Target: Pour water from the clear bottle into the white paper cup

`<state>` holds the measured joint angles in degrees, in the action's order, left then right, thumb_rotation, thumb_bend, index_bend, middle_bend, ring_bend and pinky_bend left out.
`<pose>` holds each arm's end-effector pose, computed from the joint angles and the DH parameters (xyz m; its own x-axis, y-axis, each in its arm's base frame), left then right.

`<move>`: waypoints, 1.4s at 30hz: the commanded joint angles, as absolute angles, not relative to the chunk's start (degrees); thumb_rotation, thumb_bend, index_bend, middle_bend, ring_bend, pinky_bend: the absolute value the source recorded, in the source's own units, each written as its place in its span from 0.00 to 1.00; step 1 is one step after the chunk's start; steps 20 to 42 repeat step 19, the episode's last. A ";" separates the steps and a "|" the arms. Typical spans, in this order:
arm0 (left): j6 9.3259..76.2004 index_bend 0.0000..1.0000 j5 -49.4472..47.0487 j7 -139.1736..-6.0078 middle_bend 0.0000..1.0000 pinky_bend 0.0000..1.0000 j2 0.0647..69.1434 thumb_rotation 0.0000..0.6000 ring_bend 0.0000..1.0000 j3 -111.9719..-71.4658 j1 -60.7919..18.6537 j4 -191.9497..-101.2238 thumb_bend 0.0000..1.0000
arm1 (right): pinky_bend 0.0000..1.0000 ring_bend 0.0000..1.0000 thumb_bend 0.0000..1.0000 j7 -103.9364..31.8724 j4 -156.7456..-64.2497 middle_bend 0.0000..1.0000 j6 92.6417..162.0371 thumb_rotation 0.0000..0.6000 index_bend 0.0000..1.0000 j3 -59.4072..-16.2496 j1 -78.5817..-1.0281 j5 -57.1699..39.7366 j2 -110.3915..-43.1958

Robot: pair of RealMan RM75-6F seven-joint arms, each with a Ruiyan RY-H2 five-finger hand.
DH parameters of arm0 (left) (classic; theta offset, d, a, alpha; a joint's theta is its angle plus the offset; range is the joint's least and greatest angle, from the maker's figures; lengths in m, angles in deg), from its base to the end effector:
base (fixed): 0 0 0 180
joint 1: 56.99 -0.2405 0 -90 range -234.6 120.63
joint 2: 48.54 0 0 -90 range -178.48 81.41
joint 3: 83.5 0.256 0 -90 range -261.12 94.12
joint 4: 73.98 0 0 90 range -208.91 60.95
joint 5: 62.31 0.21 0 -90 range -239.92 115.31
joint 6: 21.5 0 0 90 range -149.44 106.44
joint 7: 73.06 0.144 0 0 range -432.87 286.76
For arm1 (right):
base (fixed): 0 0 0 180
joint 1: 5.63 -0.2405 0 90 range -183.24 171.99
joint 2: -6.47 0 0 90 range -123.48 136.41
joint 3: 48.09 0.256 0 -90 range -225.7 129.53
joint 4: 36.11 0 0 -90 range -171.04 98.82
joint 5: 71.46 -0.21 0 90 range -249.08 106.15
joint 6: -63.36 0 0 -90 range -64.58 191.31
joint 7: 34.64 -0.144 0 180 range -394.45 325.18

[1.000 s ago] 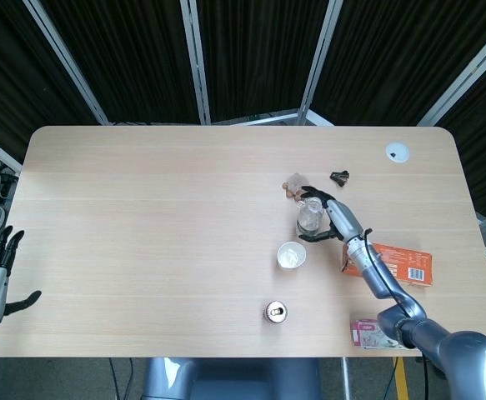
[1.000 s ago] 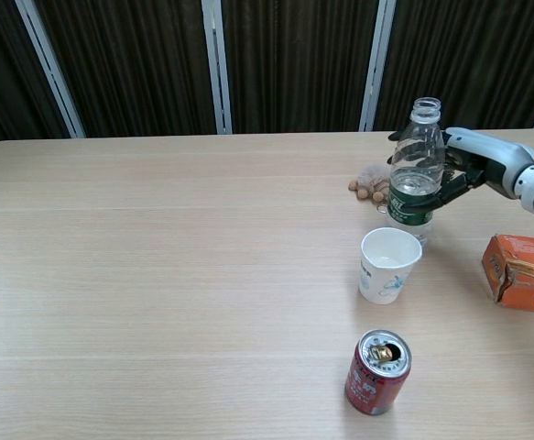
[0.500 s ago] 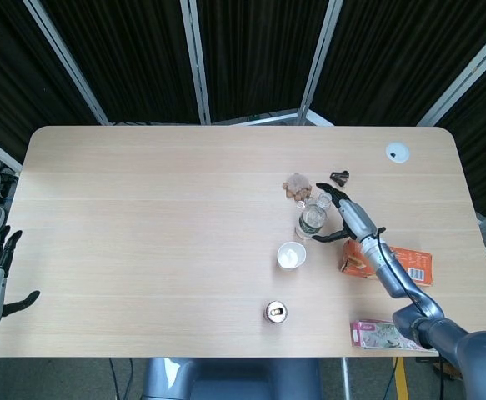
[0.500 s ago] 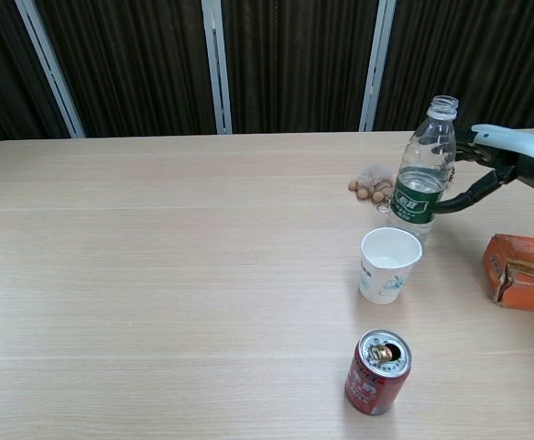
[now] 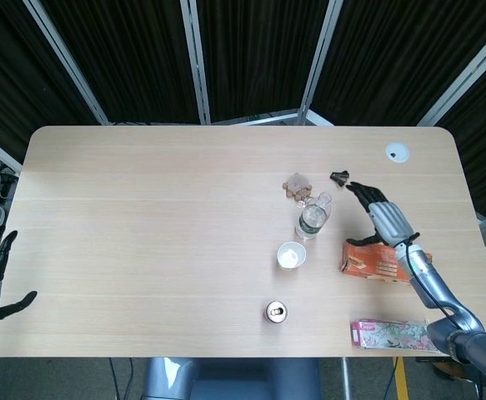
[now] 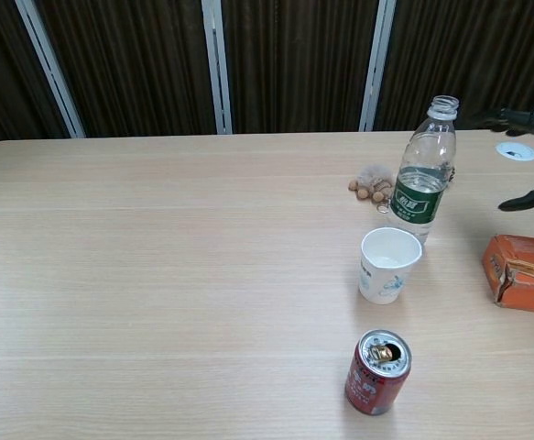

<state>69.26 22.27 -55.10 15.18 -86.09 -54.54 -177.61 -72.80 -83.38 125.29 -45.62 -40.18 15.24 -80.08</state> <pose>-0.2786 0.1645 0.1598 0.5072 -0.0502 0.8604 0.8614 0.0605 -0.5043 -0.3027 -0.3727 0.0745 0.2152 -0.2074 0.9543 -0.9559 -0.2449 0.1623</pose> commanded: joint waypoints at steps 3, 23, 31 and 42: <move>70.05 0.00 23.53 -55.25 0.00 0.00 15.45 1.00 0.00 -86.05 -54.97 -177.40 0.00 | 0.00 0.00 0.00 -56.74 -89.51 0.00 139.66 1.00 0.00 -43.26 -32.04 13.16 -74.25; 68.55 0.00 25.88 -60.25 0.00 0.00 15.18 1.00 0.00 -85.67 -54.11 -174.49 0.00 | 0.00 0.00 0.00 -33.58 -121.02 0.00 155.23 1.00 0.00 -46.63 -17.57 14.24 -59.71; 68.55 0.00 25.88 -60.25 0.00 0.00 15.18 1.00 0.00 -85.67 -54.11 -174.49 0.00 | 0.00 0.00 0.00 -33.58 -121.02 0.00 155.23 1.00 0.00 -46.63 -17.57 14.24 -59.71; 68.55 0.00 25.88 -60.25 0.00 0.00 15.18 1.00 0.00 -85.67 -54.11 -174.49 0.00 | 0.00 0.00 0.00 -33.58 -121.02 0.00 155.23 1.00 0.00 -46.63 -17.57 14.24 -59.71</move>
